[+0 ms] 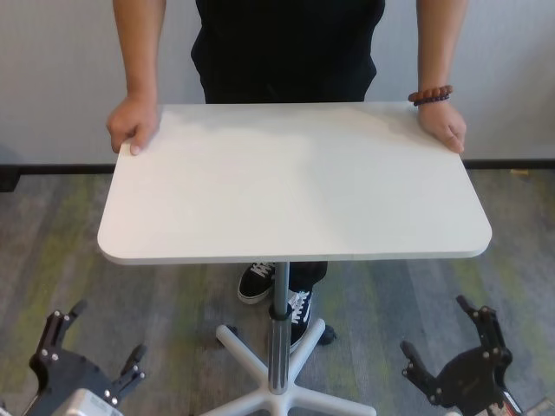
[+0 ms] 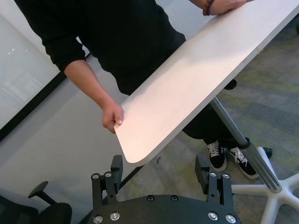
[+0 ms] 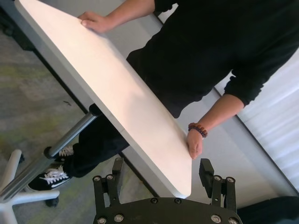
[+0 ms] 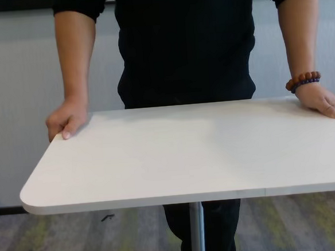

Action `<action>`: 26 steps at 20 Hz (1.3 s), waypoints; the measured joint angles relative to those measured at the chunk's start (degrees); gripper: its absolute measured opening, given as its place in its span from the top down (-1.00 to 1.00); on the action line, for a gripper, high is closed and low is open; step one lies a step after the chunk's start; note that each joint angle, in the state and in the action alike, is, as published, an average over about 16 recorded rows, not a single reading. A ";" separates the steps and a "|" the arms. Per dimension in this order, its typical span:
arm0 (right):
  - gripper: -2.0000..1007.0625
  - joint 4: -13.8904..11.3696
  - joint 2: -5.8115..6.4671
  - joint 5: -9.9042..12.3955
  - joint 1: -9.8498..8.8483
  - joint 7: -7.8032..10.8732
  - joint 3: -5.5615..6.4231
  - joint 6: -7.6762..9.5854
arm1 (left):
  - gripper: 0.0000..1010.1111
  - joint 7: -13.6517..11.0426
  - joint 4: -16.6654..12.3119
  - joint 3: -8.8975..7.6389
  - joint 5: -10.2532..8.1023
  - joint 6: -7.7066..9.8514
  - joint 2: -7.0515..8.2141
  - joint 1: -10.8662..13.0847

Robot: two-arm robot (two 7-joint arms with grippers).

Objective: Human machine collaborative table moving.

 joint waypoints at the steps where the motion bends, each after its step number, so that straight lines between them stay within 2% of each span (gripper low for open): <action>1: -1.00 -0.43 -0.09 -0.11 -0.58 -0.27 0.11 -0.22 | -0.98 0.02 -0.49 -0.23 0.05 -0.17 -0.01 0.57; 6: -1.00 -2.15 -0.55 -0.56 -2.89 -1.38 0.73 -1.29 | -0.98 -0.04 -2.68 -1.46 -0.22 -1.07 -0.21 2.87; 12: -1.00 -3.36 -1.14 -1.09 -4.39 -2.12 1.34 -2.37 | -0.98 -0.95 -4.27 -3.33 -2.90 -1.89 -0.98 4.04; 20: -1.00 -3.80 -2.03 -2.36 -4.68 -2.36 1.85 -2.86 | -0.98 -2.89 -4.58 -5.05 -6.85 -2.01 -2.18 2.65; 22: -1.00 -3.82 -2.32 -3.03 -4.69 -2.54 1.95 -2.69 | -0.98 -3.33 -4.29 -5.14 -7.33 -1.90 -2.45 1.93; 26: -1.00 -3.84 -2.80 -4.35 -4.74 -2.85 2.08 -2.19 | -0.98 -3.80 -3.71 -4.97 -7.18 -1.66 -2.74 0.71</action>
